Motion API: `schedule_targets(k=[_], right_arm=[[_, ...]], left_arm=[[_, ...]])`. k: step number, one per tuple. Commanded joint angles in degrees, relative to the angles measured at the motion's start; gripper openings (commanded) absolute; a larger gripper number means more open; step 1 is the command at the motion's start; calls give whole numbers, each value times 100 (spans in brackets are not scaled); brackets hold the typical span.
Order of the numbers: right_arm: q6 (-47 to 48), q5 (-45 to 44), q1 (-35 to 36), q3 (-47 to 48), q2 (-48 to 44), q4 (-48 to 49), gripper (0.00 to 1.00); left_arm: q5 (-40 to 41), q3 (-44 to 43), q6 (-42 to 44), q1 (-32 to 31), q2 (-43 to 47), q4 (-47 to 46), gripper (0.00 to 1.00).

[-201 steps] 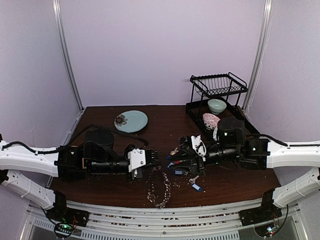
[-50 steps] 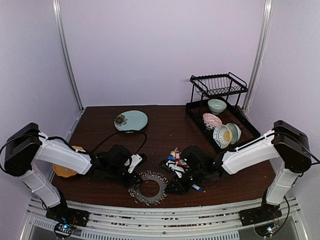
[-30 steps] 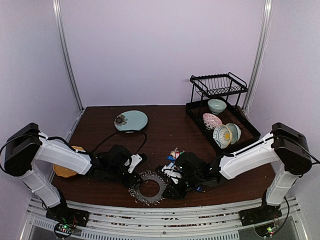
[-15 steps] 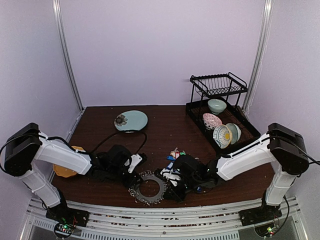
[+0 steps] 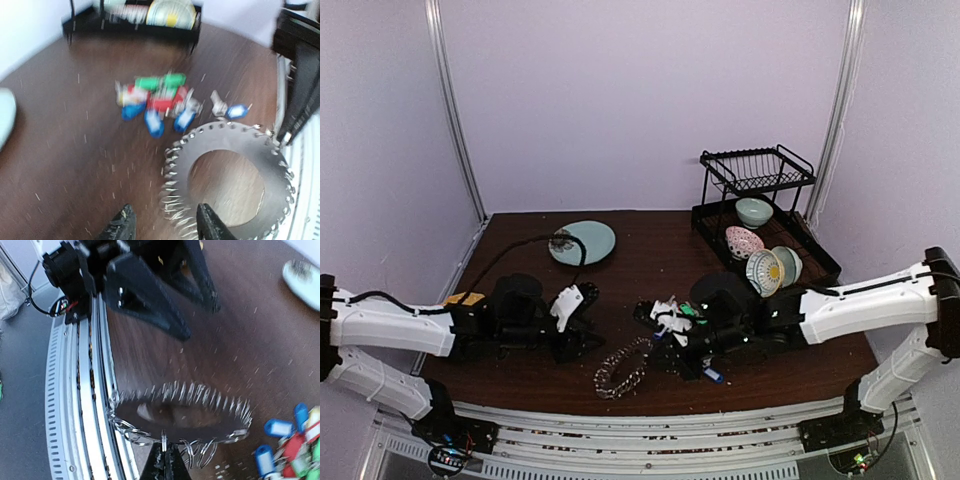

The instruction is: Put the keys on the keyring

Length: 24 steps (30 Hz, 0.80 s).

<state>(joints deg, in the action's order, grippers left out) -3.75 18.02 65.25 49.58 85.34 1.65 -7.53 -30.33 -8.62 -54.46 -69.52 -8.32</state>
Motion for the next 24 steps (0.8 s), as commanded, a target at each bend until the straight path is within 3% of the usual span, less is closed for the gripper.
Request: schedule_targets(k=[1,6,13,17,24], right_arm=[[1395,-578,38,582,-705,-263,0],[2165,-554,51,1191,-937,-517,0],[2257,-456,158,1412,-1087,-332,0],[2289,-205,211,1228,-1270,-92,0],[2232,245,213,896,-1599,345,0]], left_arm=[[-276,-233,880,-257,832,-397,44],[-240,-868,1477,-747,1425,-196,38],[243,-1760,2103,-1632,981,440,34],[364,-1730,2214,-1656,991,403,25],[407,-1444,2139,-1656,1257,27,25]])
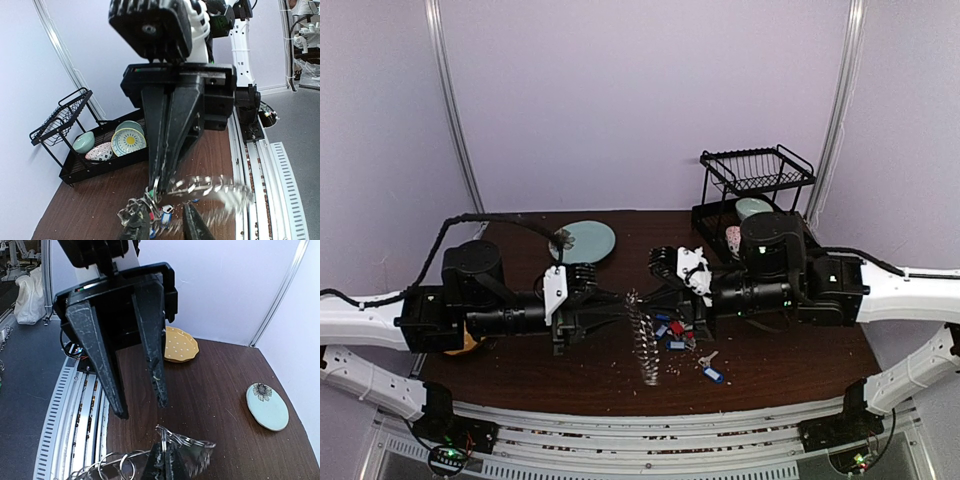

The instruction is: Put the keys on the keyring

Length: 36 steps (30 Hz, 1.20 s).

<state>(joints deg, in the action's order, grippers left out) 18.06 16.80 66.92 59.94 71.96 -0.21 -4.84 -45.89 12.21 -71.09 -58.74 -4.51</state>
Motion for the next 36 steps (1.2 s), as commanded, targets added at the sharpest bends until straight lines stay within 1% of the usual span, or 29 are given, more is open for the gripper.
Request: schedule_targets(k=[1,5,8,12,16,23,26,27,28,31,32,36], right_arm=[[42,454,46,-175,-278,567,0],[-62,595,47,-177,-280,647,0],[-189,635,45,-235,-288,802,0],[-403,796,50,-387,-316,1173,0],[-456,787,49,-405,-289,1223,0],[-455,829,42,-403,-251,1296,0],[-432,834,45,-388,-218,1264,0],[-423,834,45,-395,-211,1261,0],[-414,820,48,-396,-214,1261,0],[-396,752,43,-390,-195,1228,0],[-388,747,43,-381,-188,1220,0],[-423,807,45,-378,-150,1250,0]], left_arm=[[151,78,35,7,154,-315,25],[-91,-171,-1,7,-62,-90,24],[-239,-233,6,-1,-115,-179,22],[-228,-204,52,-19,-115,-381,18],[-269,-268,60,-32,-198,-409,11],[-151,-254,71,-71,-350,-378,9],[-80,-254,17,-89,-357,-488,1],[-93,-254,-4,-97,-357,-508,0],[-108,-236,-14,-102,-357,-535,1],[-148,-147,-18,-119,-295,-676,8],[-152,-91,-9,-123,-241,-768,9],[-131,46,-51,-132,-128,-1057,7]])
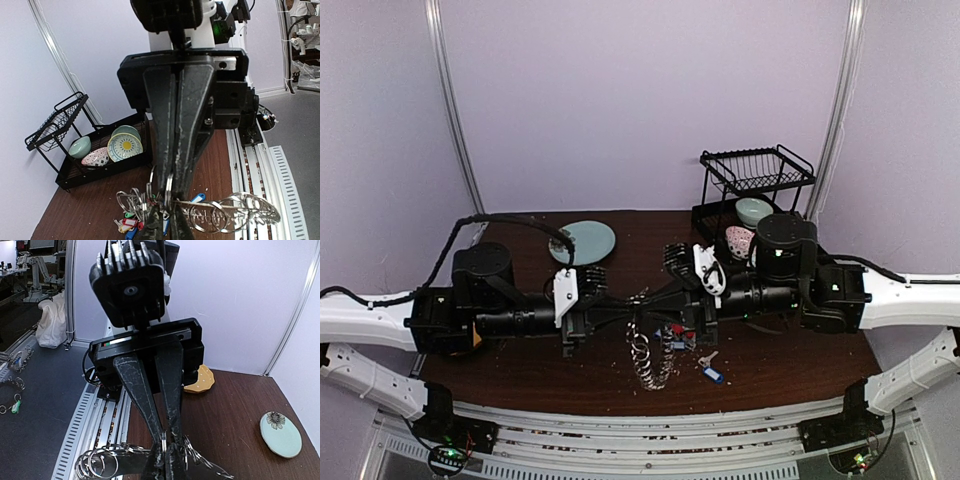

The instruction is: Put the keys on the keyring

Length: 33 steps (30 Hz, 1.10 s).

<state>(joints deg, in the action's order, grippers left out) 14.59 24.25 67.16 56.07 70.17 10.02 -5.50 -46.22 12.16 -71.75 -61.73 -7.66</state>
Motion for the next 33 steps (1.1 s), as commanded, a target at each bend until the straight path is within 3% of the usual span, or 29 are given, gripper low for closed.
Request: schedule_targets(k=[1,4,10,17,23,33], right_arm=[[-84,62,22,15,36,228,0],[-87,3,21,22,40,191,0],[-86,-80,25,2,15,150,0],[-98,-92,19,17,40,130,0],[-136,-183,22,9,-3,90,0],[-214,-159,24,-6,-55,163,0]], left_arm=[[-66,53,-52,-68,152,-720,6],[-109,-9,-93,-70,105,-667,7],[-152,124,-124,-69,277,-823,16],[-287,-58,-154,-68,112,-667,16],[-644,287,100,-68,477,-881,17],[-344,-51,76,-68,167,-308,18]])
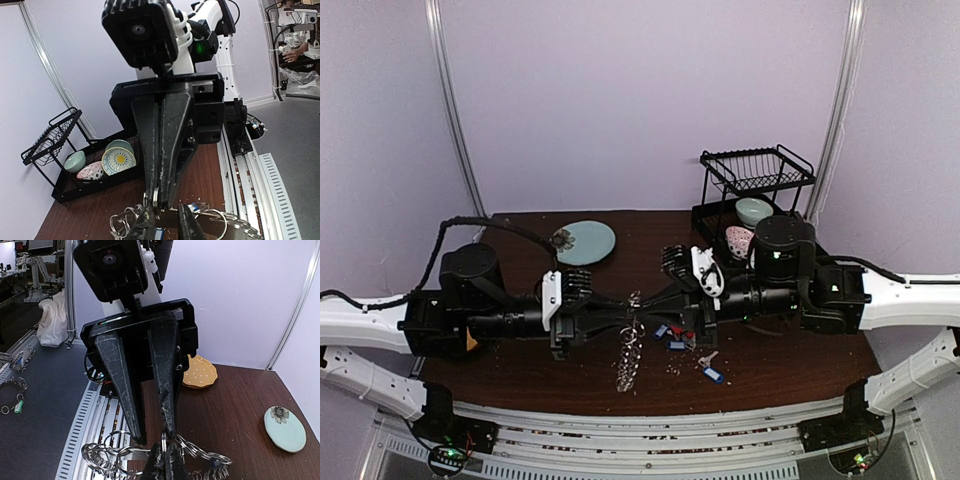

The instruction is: Put the keys on the keyring

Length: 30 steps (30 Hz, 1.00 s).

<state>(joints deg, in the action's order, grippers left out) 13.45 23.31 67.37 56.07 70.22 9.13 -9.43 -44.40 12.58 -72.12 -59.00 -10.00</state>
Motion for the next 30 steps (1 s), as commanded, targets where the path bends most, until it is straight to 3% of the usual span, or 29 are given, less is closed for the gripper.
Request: schedule_targets(k=[1,8,11,17,20,24,30], right_arm=[[-110,-64,-3,-18,-72,252,0],[-114,-5,3,-31,-87,251,0],[-96,32,-4,-26,-88,244,0],[-64,23,-6,-68,-150,190,0],[104,16,-14,-81,-207,-36,20],[271,39,-44,-37,-342,-286,36],[466,477,-79,-56,-662,-370,42]], left_arm=[[77,-241,14,-24,-125,-65,20],[357,-348,-126,-30,-318,-63,10],[462,-336,-110,-30,-312,-26,0],[557,-180,26,-29,-104,-40,0],[589,-112,262,-30,46,-24,0],[307,-25,761,-30,229,-95,0],[-299,4,1424,-30,420,-306,0]])
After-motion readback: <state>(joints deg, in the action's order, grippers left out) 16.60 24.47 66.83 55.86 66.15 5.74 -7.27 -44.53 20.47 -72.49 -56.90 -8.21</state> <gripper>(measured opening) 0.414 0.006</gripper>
